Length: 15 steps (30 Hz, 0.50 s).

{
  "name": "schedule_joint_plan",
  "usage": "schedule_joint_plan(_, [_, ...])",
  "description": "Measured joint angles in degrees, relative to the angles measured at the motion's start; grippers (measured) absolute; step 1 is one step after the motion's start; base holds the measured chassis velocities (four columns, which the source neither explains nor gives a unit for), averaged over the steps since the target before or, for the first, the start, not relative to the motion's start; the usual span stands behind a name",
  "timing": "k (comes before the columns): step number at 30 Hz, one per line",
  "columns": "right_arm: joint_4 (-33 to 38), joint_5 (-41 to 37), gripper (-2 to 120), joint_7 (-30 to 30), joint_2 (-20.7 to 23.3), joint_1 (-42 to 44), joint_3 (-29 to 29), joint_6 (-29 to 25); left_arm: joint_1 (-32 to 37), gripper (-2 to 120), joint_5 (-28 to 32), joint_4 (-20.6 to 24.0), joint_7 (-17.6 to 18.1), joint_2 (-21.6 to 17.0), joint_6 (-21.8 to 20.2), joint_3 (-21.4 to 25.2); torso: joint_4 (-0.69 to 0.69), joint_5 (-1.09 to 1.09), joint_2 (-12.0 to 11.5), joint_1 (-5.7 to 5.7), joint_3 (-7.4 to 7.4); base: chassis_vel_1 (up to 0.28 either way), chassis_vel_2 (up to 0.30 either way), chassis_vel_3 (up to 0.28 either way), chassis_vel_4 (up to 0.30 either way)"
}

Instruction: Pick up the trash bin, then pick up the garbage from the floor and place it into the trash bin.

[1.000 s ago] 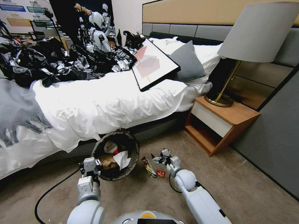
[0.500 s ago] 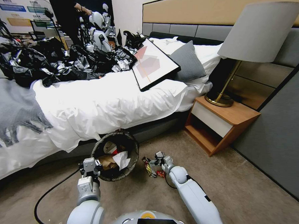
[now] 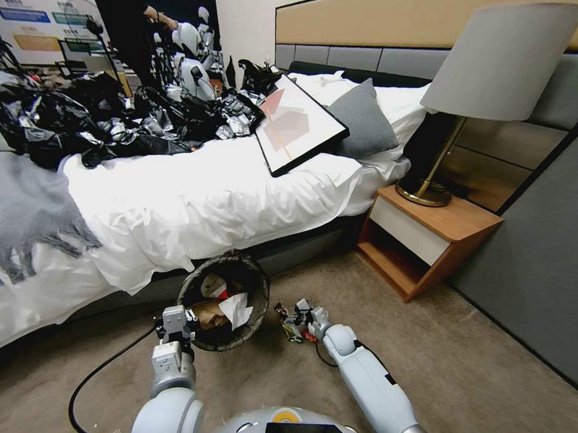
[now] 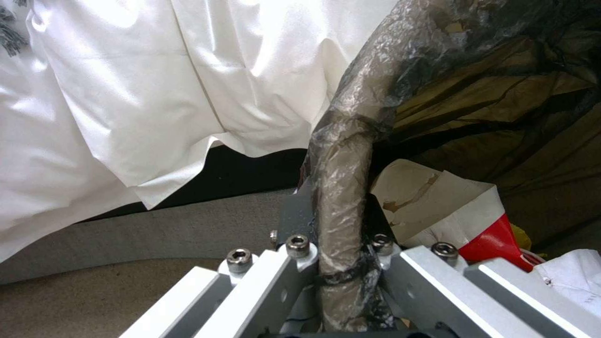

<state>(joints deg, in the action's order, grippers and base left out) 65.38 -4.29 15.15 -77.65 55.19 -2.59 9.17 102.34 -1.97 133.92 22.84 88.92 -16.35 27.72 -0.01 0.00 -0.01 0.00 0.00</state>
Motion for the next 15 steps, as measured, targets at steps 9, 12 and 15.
schedule_joint_plan(9, [-6.7,1.63,100,-0.51,-2.57,-0.75,-1.29,-2.37,-0.09,0,-0.11,-0.13,0.01,-0.03,0.04,-0.34,0.0,0.0,0.0,0.0,0.0,0.0,0.0,0.0,0.0])
schedule_joint_plan(12, [-8.05,2.05,97,-0.57,-3.04,-0.85,-1.44,-3.07,-0.05,0,-0.12,-0.13,0.03,-0.1,0.04,-0.27,0.0,0.0,0.0,0.0,0.0,0.0,0.0,0.0,0.0])
schedule_joint_plan(15, [-8.73,2.34,94,-0.58,-3.26,-0.87,-1.45,-3.63,-0.02,0,-0.11,-0.13,0.03,-0.13,0.04,-0.26,0.0,0.0,0.0,0.0,0.0,0.0,0.0,0.0,0.0])
